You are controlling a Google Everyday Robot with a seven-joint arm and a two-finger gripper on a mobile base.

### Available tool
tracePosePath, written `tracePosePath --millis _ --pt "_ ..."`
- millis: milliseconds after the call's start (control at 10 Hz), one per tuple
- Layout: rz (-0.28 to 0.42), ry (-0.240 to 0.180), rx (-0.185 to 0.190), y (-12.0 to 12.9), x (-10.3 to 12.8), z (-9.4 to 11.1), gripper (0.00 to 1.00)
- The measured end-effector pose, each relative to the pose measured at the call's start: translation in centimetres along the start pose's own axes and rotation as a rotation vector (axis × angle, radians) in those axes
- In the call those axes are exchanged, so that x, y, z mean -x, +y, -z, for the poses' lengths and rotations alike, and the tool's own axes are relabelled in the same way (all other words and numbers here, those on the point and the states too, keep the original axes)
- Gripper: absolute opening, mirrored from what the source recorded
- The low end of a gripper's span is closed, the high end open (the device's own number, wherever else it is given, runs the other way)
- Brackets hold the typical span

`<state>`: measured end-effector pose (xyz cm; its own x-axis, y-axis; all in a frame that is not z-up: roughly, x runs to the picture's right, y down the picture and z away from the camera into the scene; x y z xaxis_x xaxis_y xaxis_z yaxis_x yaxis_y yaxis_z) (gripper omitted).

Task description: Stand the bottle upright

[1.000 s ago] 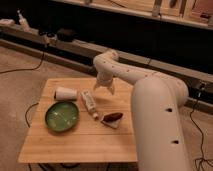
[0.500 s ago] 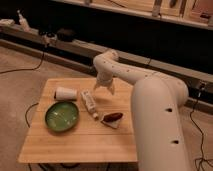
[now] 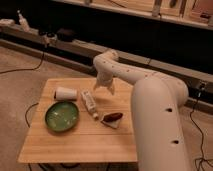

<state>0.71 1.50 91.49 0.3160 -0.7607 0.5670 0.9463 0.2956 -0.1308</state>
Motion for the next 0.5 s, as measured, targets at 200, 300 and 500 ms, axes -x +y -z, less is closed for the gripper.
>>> tracePosePath --millis 200,300,500 --pt "0.001 0.0 0.0 0.0 0.0 0.0 0.71" --pt "0.008 -0.001 0.001 0.0 0.1 0.0 0.71" --pt "0.119 -0.008 -0.018 -1.9 1.4 0.5 0.71"
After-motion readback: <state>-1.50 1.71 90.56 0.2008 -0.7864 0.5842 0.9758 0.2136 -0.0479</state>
